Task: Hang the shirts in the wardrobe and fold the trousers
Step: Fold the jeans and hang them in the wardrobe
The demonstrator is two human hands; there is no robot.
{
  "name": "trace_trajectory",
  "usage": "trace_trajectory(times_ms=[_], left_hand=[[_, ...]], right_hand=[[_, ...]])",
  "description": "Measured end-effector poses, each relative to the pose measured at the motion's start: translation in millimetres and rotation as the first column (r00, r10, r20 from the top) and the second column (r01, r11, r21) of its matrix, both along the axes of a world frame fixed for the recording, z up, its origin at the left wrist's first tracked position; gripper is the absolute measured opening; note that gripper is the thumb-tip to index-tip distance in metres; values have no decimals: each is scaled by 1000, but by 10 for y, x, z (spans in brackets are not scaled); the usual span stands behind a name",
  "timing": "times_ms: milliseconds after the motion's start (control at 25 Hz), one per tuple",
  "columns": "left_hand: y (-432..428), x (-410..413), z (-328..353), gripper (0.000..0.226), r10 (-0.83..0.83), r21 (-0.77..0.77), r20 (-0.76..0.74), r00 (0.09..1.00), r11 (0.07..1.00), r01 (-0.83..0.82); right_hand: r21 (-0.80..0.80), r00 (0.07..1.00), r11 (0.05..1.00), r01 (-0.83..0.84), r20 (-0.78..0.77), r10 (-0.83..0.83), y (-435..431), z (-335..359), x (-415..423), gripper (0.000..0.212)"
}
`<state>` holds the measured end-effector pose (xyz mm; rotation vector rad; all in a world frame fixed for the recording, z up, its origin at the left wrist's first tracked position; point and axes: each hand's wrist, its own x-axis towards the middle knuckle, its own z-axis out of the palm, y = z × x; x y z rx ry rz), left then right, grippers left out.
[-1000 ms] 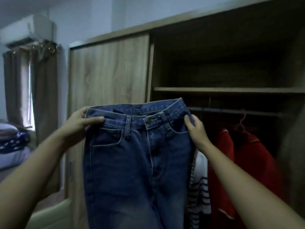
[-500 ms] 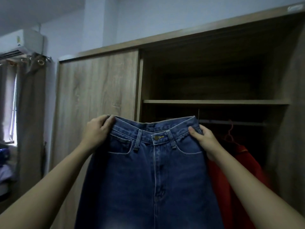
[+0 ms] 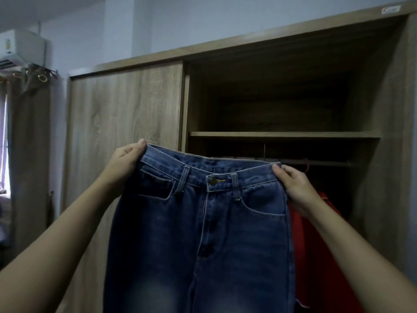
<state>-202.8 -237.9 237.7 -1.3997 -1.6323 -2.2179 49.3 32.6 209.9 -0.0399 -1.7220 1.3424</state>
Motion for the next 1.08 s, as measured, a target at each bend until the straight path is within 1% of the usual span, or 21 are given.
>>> trace_trajectory(times_ms=[80, 120, 160, 200, 240, 280, 320, 360, 400, 440, 480, 560, 600, 680, 760, 880, 920, 1000, 1040, 1080], left_hand=[[-65, 47, 44, 41, -33, 4, 114, 993, 999, 33], [-75, 23, 72, 40, -31, -33, 201, 979, 999, 38], [-52, -6, 97, 39, -46, -77, 316, 948, 994, 74], [-36, 3, 111, 39, -71, -131, 438, 896, 981, 141], [6, 53, 143, 39, -75, -166, 518, 852, 968, 186], [77, 127, 204, 39, -72, -176, 530, 845, 965, 193], [136, 235, 266, 38, -96, -138, 523, 847, 971, 196], [191, 380, 339, 35, -118, -87, 484, 867, 979, 182], [264, 496, 408, 33, -119, -42, 420, 900, 988, 151], [316, 648, 453, 32, -93, -29, 347, 933, 994, 109], [359, 795, 488, 33, -73, -38, 290, 954, 995, 88], [411, 924, 512, 35, -38, -90, 225, 974, 994, 59], [399, 950, 508, 35, -25, -107, 213, 977, 993, 49], [325, 986, 518, 35, -34, -75, 238, 971, 996, 53], [252, 1016, 530, 38, -74, -34, 257, 964, 996, 85], [138, 1152, 526, 40, -162, 35, 214, 963, 987, 158], [109, 1176, 523, 39, -171, 36, 172, 970, 985, 167], [48, 1201, 535, 32, -140, -24, 61, 988, 990, 142], [25, 1190, 542, 27, -144, -35, 44, 989, 989, 146], [2, 1159, 555, 22, -168, -25, 68, 983, 985, 170]], right_hand=[[-70, 999, 996, -50, -6, 50, -29, 57, 78, 40], [-112, 999, 993, -41, 16, 43, -63, 90, 51, 31], [-159, 999, 987, 11, 52, -3, -101, 116, -28, 26], [-243, 995, 968, 61, 90, -40, -150, 122, -131, 25], [-342, 993, 937, 71, 113, -34, -215, 144, -250, 26], [-428, 993, 902, 55, 116, -5, -300, 196, -362, 27], [-480, 995, 877, 28, 94, 20, -393, 265, -470, 26], [-492, 998, 870, -2, 60, 36, -505, 351, -548, 23], [-484, 998, 875, -33, 34, 57, -627, 449, -600, 21], [-456, 997, 889, -49, 35, 73, -772, 525, -617, 22], [-425, 995, 902, -73, 35, 97, -935, 576, -621, 23], [-328, 990, 939, -101, 63, 129, -1174, 600, -648, 28], [-277, 988, 955, -105, 78, 132, -1266, 594, -648, 33], [-212, 986, 969, -126, 82, 147, -1340, 589, -627, 47], [-152, 977, 972, -179, 90, 194, -1378, 598, -560, 64], [6, 975, 982, -187, 124, 184, -1427, 573, -517, 76], [48, 973, 980, -191, 142, 183, -1433, 571, -520, 76], [105, 967, 970, -221, 155, 204, -1418, 588, -510, 73], [129, 968, 966, -226, 139, 208, -1401, 582, -506, 69], [162, 981, 970, -181, 96, 167, -1363, 558, -505, 62]])
